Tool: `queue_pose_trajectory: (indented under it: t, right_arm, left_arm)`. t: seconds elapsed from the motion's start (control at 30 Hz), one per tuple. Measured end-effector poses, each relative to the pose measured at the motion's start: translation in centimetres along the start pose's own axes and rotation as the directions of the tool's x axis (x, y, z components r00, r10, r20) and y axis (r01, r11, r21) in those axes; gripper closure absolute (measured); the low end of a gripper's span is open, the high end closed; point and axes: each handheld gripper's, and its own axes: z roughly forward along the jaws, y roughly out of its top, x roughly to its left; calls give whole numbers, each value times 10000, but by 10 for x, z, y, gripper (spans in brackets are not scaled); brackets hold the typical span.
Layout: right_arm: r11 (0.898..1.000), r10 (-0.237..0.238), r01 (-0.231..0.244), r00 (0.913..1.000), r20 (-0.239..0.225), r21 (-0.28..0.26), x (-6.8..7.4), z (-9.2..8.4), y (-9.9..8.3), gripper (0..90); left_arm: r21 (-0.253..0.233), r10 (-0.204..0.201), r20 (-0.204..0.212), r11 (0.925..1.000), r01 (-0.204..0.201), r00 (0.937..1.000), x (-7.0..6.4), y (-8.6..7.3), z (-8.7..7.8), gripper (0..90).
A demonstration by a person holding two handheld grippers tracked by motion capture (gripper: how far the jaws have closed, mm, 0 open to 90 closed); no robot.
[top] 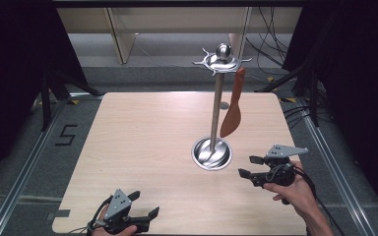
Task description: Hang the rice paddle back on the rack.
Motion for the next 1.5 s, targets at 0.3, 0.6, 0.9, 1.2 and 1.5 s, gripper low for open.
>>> queue_pose_trajectory:
  t: [0.3, 0.6, 0.9, 1.2, 1.5]
  right_arm:
    - [9997, 119, -117, 9999, -108, 208, 3, 3, -5, 310]
    - [9994, -186, 190, 9998, -121, 293, 1, 6, -9, 308]
    - [9993, -167, 171, 9998, -132, 322, 2, 8, -14, 306]
    - [9990, 339, -322, 9979, -553, 313, 7, 11, -28, 289]
    - [9975, 556, -534, 9973, -483, 464, 7, 14, -41, 272]
  left_arm:
    - [42, 287, 165, 9996, -288, 9995, 2, 0, 0, 149]
    - [4, -23, 80, 10000, 23, 10000, 0, 0, 1, 149]
    - [86, 44, 192, 10000, -46, 9998, -1, -1, 2, 149]
    - [108, 86, 154, 9999, -88, 9998, -1, -1, 2, 149]
    - [131, 11, 134, 9999, -13, 9999, 0, -1, 2, 149]
